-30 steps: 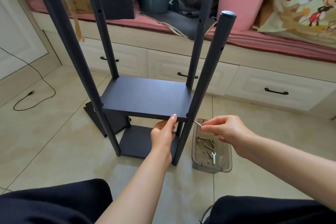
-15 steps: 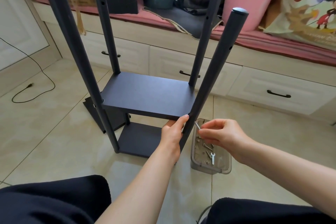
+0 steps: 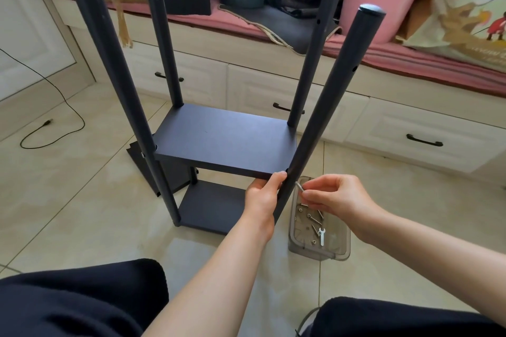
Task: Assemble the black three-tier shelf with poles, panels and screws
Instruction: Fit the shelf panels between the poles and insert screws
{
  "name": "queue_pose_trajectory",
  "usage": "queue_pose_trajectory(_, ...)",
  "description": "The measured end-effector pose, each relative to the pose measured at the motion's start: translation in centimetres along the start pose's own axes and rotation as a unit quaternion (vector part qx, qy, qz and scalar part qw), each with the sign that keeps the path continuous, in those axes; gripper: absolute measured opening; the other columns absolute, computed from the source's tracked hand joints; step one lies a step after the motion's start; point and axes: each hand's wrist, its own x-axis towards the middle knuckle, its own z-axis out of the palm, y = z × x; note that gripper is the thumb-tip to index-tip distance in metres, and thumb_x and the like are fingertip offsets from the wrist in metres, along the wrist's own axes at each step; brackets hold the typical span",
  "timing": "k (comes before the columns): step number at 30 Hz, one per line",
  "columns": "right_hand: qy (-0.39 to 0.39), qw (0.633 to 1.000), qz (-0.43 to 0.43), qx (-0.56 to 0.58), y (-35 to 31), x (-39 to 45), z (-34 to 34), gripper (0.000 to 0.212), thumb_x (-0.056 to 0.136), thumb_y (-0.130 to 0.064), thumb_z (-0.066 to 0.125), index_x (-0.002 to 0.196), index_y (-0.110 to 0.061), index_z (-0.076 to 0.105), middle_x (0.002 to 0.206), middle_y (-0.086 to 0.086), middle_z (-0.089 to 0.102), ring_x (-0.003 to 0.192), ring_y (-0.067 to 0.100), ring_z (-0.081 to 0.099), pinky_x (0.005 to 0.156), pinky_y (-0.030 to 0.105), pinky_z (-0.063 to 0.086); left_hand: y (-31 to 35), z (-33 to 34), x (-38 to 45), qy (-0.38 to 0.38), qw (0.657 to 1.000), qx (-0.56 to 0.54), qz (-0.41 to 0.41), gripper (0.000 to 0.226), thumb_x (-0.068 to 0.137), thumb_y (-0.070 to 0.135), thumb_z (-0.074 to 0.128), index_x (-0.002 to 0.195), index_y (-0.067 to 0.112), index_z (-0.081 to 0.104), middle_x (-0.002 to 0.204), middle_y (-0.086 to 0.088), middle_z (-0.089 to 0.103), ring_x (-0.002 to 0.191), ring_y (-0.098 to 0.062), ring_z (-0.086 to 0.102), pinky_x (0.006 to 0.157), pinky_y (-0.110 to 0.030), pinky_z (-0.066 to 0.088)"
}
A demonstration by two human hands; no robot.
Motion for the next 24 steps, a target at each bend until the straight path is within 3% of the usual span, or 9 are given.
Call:
queue_pose_trajectory(13, 0.019, 0.999, -0.035, -0.005, -0.62, -0.09, 0.21, 0.006, 0.08, 0.001, 0.077, 0.084, -0.003, 0.074, 0.076, 0.011, 0.076, 0.079, 0.025, 0.075, 0.077, 0.03, 0.062, -0.53, 0.09, 0.67, 0.01, 1.0, 0.023, 0.0, 0.026, 0.091, 0.034, 0.069, 0.103, 0.011, 0.072, 0.095, -0.006, 0.073, 0.097, -0.024, 0.066, 0.096, -0.043, 0.052)
queue_pose_trajectory(17, 0.015, 0.999, -0.036, -0.014, -0.49, 0.16, 0.57, 0.006, 0.081, -0.002, 0.077, 0.084, -0.007, 0.075, 0.077, 0.007, 0.076, 0.077, 0.02, 0.075, 0.081, 0.033, 0.061, -0.59, 0.04, 0.68, 0.013, 1.0, 0.027, -0.004, 0.03, 0.091, 0.037, 0.069, 0.106, 0.011, 0.071, 0.107, -0.012, 0.073, 0.105, -0.029, 0.066, 0.097, -0.044, 0.051)
queue_pose_trajectory(24, 0.017, 0.999, -0.035, -0.011, -0.42, 0.5, 0.69, 0.004, 0.083, -0.004, 0.077, 0.084, -0.008, 0.075, 0.078, 0.007, 0.077, 0.081, 0.022, 0.075, 0.088, 0.041, 0.059, -0.64, -0.12, 0.7, 0.007, 0.999, 0.033, 0.004, 0.026, 0.092, 0.035, 0.068, 0.103, 0.012, 0.071, 0.106, -0.013, 0.074, 0.106, -0.03, 0.066, 0.096, -0.042, 0.052)
